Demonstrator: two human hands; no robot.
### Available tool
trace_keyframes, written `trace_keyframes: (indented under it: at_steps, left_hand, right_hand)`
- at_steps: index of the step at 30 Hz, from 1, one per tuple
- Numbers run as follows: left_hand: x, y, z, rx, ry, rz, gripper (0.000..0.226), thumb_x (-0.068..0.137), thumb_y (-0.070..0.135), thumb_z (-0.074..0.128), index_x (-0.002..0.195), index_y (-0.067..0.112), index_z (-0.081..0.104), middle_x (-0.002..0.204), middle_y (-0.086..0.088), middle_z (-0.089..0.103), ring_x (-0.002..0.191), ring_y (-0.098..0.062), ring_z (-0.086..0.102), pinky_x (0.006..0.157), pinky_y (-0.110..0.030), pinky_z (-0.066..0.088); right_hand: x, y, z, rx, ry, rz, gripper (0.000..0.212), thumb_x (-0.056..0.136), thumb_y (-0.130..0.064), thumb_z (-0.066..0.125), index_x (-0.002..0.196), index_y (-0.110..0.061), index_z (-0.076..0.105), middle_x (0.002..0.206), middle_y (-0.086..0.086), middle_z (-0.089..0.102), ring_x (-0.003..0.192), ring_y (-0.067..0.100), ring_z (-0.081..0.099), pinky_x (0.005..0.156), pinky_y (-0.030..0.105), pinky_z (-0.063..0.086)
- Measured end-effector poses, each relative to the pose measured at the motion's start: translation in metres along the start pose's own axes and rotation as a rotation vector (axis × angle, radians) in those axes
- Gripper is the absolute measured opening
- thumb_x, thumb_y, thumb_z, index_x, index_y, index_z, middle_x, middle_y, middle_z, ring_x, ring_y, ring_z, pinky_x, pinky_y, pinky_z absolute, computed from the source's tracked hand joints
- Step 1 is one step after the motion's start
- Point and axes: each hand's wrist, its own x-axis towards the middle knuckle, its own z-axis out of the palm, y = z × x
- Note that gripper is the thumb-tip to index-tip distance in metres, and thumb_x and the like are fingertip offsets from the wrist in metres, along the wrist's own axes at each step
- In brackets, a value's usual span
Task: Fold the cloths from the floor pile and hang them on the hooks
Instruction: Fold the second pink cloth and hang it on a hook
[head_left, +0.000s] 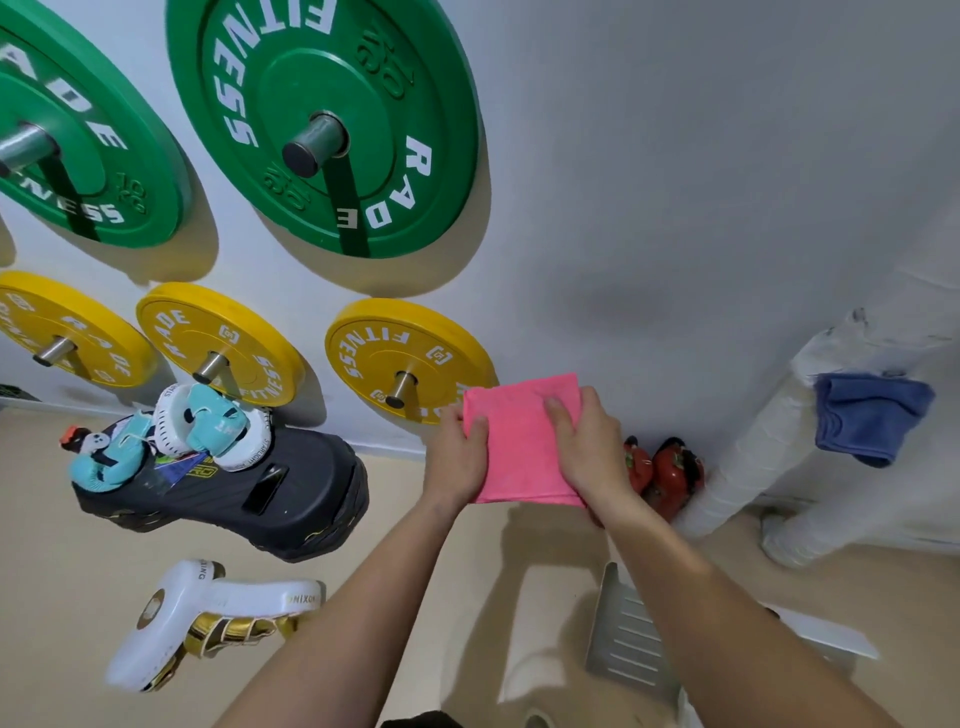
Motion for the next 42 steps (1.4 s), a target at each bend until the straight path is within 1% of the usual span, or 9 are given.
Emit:
trace_keyframes:
  at_steps: [3,6,11,16,26,31,35,38,42]
  left_hand:
    - [0.011,0.003,-0.005,-0.229,-0.057,-0.067,0.029,0.101,0.038,0.049,0.106,0.010,0.056,0.101,-0.005,0.062,0.090,-0.020,0.059,0.075,-0.037,0.044]
    - [0.023,0.014,-0.007,-0.197,-0.030,0.065,0.028,0.101,0.038,0.050,0.101,0.011,0.054,0.097,-0.007,0.061,0.089,-0.023,0.058,0.077,-0.040,0.045]
    - [0.030,0.063,0.001,-0.176,-0.071,0.271,0.019,0.103,0.033,0.048,0.100,0.014,0.047,0.083,0.005,0.054,0.078,-0.015,0.051,0.061,-0.032,0.031]
    - [0.032,0.133,0.018,-0.194,-0.237,0.405,0.021,0.103,0.036,0.045,0.102,0.015,0.047,0.087,0.005,0.055,0.082,-0.017,0.054,0.068,-0.034,0.037]
    - [-0.011,0.290,0.083,-0.250,-0.598,0.603,0.028,0.098,0.039,0.053,0.114,0.016,0.052,0.108,-0.004,0.067,0.100,-0.022,0.066,0.089,-0.044,0.054]
    - [-0.049,0.374,0.134,-0.289,-0.612,0.760,0.019,0.098,0.030,0.052,0.112,0.016,0.052,0.101,-0.004,0.066,0.090,-0.020,0.065,0.078,-0.037,0.051]
    - [-0.084,0.444,0.186,-0.364,-0.581,0.830,0.020,0.098,0.031,0.053,0.113,0.019,0.053,0.099,-0.004,0.068,0.094,-0.025,0.067,0.082,-0.041,0.054]
    - [-0.114,0.497,0.231,-0.402,-0.549,0.898,0.013,0.098,0.028,0.055,0.108,0.021,0.053,0.093,0.007,0.061,0.094,-0.020,0.062,0.087,-0.037,0.051]
    - [-0.151,0.564,0.305,-0.500,-0.596,0.827,0.008,0.095,0.026,0.059,0.099,0.021,0.054,0.088,0.002,0.060,0.092,-0.027,0.065,0.086,-0.052,0.055]
  right_hand:
    - [0.003,-0.011,-0.005,0.011,-0.029,-0.038,0.036,0.099,-0.051,0.045,0.105,-0.016,0.052,0.097,0.006,0.064,0.087,0.024,0.061,0.073,0.037,0.048]
    - [0.011,-0.020,-0.019,-0.007,0.066,0.005,0.037,0.100,-0.048,0.045,0.099,-0.011,0.054,0.091,0.007,0.063,0.083,0.025,0.058,0.068,0.034,0.041]
    - [0.021,-0.040,-0.060,-0.133,0.248,0.086,0.042,0.099,-0.049,0.044,0.092,-0.009,0.055,0.086,0.005,0.056,0.079,0.024,0.049,0.067,0.032,0.031]
    - [0.024,-0.055,-0.124,-0.163,0.421,0.105,0.042,0.099,-0.050,0.044,0.091,-0.010,0.055,0.091,0.010,0.063,0.083,0.026,0.054,0.068,0.032,0.032]
    - [0.004,-0.050,-0.303,-0.192,0.548,0.128,0.045,0.100,-0.051,0.038,0.112,-0.014,0.059,0.110,0.007,0.066,0.104,0.030,0.061,0.081,0.034,0.042]
    - [0.006,-0.040,-0.398,-0.150,0.647,0.086,0.050,0.102,-0.052,0.031,0.125,-0.016,0.056,0.123,0.008,0.062,0.109,0.026,0.058,0.088,0.032,0.041]
    - [0.015,-0.027,-0.482,0.018,0.664,0.071,0.037,0.094,-0.043,0.042,0.122,-0.021,0.053,0.128,0.007,0.060,0.112,0.026,0.058,0.100,0.045,0.045]
    - [0.018,-0.016,-0.552,0.050,0.687,0.042,0.030,0.088,-0.030,0.050,0.115,-0.018,0.053,0.116,0.007,0.063,0.102,0.023,0.061,0.094,0.047,0.049]
    - [0.029,0.009,-0.648,0.058,0.792,0.007,0.027,0.091,-0.017,0.060,0.117,-0.012,0.055,0.108,0.006,0.063,0.090,0.019,0.060,0.078,0.034,0.052]
